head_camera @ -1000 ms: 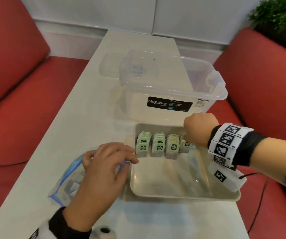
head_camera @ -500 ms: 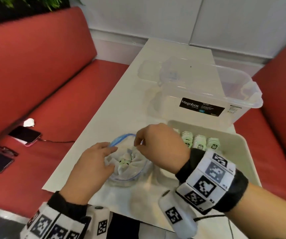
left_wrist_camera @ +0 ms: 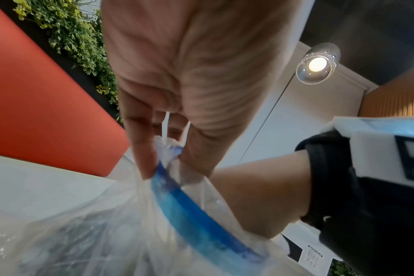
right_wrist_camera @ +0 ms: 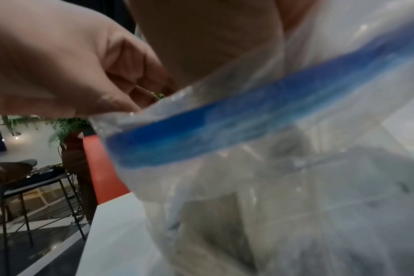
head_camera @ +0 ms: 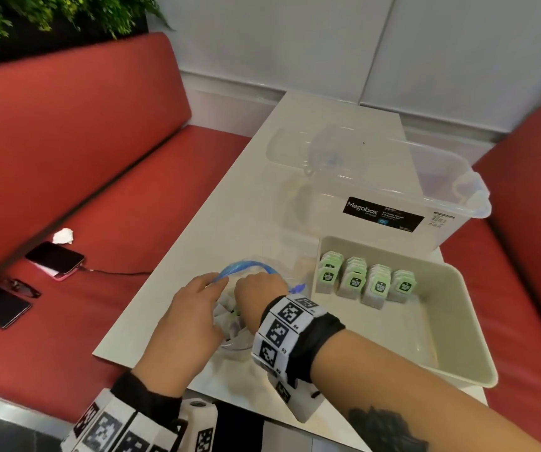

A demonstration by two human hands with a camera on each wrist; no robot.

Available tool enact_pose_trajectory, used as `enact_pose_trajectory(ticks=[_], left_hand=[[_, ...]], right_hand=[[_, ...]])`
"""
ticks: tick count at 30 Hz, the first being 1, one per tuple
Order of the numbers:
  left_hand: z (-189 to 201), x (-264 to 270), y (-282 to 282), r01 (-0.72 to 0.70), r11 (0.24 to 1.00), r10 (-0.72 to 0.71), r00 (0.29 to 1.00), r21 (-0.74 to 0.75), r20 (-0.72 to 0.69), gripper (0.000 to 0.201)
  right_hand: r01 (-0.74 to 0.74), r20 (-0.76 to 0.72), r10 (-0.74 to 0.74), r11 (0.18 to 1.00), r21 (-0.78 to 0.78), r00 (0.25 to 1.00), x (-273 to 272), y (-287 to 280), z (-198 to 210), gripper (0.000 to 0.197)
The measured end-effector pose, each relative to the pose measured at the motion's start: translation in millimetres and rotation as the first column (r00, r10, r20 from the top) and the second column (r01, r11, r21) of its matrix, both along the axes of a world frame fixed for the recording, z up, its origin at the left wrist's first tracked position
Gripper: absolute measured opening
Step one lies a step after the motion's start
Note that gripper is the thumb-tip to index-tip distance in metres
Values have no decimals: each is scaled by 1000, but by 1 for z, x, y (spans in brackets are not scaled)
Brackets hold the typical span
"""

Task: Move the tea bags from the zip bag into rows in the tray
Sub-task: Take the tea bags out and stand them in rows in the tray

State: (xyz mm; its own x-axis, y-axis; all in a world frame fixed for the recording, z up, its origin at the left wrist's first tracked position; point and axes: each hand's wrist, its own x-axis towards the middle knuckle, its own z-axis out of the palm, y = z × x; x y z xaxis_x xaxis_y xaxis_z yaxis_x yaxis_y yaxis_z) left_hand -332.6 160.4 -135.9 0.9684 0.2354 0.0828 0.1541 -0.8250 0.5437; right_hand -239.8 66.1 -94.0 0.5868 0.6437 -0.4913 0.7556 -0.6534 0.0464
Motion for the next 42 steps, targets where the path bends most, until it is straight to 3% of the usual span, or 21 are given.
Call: enact_pose_trajectory(ticks=[6, 10, 13, 15, 19, 22, 24, 26, 28, 30, 32, 34, 37, 39, 42], left_hand=[[0, 4, 2, 4, 1000, -4, 1000, -12, 7, 73], [-2, 7, 3, 2, 1000, -1, 1000, -27, 25, 72], [-4, 9, 5, -16, 999, 18, 999, -50, 36, 67], [-4, 10, 6, -25, 998, 28, 999, -60, 46, 60], [3, 10, 3, -70, 996, 74, 994, -58, 80, 48], [19, 9, -4, -64, 974, 111, 970, -216, 216, 50], [32, 8, -11, 7, 897, 122, 957, -441, 264, 49], [41, 8, -15, 104, 747, 87, 964, -657, 251, 49], [47, 11, -22, 155, 622, 27, 975, -768, 219, 49], [51, 17, -29, 132, 538, 33, 984, -832, 177, 36], [53, 21, -37, 94, 441, 62, 989, -892, 135, 28], [52, 25, -42, 76, 355, 56, 993, -932, 103, 28], [52, 30, -48, 90, 253, -4, 996, -963, 92, 24], [53, 35, -52, 108, 156, -50, 994, -982, 102, 26], [55, 39, -56, 112, 22, -102, 989, -993, 109, 32]], right_hand=[[-60, 69, 64, 997, -58, 996, 0, -3, 0, 16], [-83, 87, 85, 996, -31, 993, 2, -5, 3, 28], [-55, 101, 48, 997, 62, 994, 4, -10, 13, 29], [-30, 131, 2, 977, 212, 991, 6, -15, 21, 14], [145, -9, -163, 853, 501, 987, 13, -33, 35, 9], [302, -189, -237, 698, 649, 953, 17, -44, 45, 14], [401, -329, -231, 582, 708, 916, 16, -49, 50, 14], [486, -452, -195, 484, 728, 870, 15, -55, 55, 15], [551, -530, -179, 421, 720, 829, 15, -61, 56, 17], [588, -557, -200, 372, 718, 806, 17, -66, 55, 15], [536, -468, -264, 342, 772, 843, 17, -73, 54, 17], [384, -282, -310, 346, 856, 908, 13, -79, 52, 24], [142, -60, -192, 451, 881, 980, 6, -86, 51, 25], [107, -39, -139, 522, 846, 990, 5, -90, 48, 27], [136, -55, -166, 525, 840, 985, 8, -99, 45, 29]])
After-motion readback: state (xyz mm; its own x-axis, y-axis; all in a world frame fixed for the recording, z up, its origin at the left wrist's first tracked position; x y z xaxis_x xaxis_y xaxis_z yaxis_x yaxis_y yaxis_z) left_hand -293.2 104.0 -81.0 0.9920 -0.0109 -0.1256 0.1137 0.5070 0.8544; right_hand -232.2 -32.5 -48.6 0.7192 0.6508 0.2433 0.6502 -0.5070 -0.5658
